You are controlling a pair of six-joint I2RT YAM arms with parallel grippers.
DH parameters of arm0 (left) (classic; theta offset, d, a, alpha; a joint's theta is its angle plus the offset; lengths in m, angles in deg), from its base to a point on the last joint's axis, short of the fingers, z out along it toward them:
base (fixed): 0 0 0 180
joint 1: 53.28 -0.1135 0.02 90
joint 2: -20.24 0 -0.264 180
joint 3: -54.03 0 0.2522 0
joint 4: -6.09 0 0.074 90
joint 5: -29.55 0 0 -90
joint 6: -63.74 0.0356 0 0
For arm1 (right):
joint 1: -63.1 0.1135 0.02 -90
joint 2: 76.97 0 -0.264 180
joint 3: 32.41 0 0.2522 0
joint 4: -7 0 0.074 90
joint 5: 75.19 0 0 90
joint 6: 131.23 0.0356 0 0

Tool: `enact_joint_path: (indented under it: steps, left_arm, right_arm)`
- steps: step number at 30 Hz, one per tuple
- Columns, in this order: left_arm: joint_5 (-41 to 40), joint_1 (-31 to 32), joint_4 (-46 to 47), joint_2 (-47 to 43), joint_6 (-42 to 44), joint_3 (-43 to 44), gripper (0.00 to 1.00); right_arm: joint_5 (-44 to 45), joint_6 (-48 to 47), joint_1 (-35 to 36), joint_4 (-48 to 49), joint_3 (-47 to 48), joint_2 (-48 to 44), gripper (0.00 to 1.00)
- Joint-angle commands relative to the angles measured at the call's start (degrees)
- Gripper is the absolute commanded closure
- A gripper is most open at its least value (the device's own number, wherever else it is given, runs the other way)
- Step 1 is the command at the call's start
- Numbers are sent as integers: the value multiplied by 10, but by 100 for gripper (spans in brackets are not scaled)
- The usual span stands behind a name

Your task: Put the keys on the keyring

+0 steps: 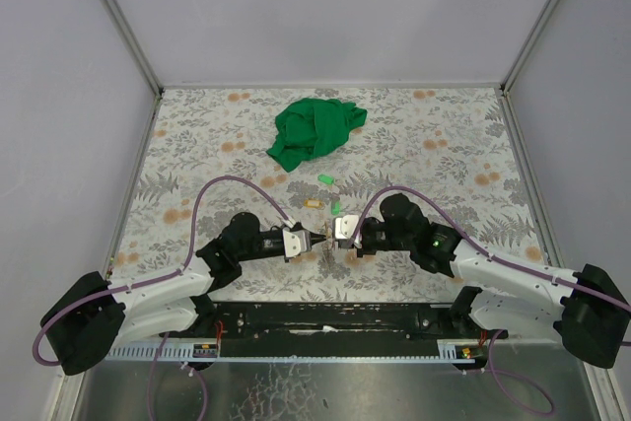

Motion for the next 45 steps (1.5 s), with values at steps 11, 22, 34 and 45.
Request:
enact_joint_path:
  steps: [11, 22, 34, 45]
  left_arm:
    - [18, 2, 39, 1, 1, -2, 100]
    - [23, 3, 38, 7, -1, 0, 100]
    - [33, 2, 36, 11, -3, 3, 100]
    - [42, 2, 29, 16, -4, 9, 100]
  right_arm:
    - [-5, 0, 8, 20, 9, 2, 100]
    - [-11, 3, 9, 22, 10, -1, 100]
    - [-9, 8, 16, 36, 10, -1, 100]
    - [9, 13, 31, 44, 19, 4, 100]
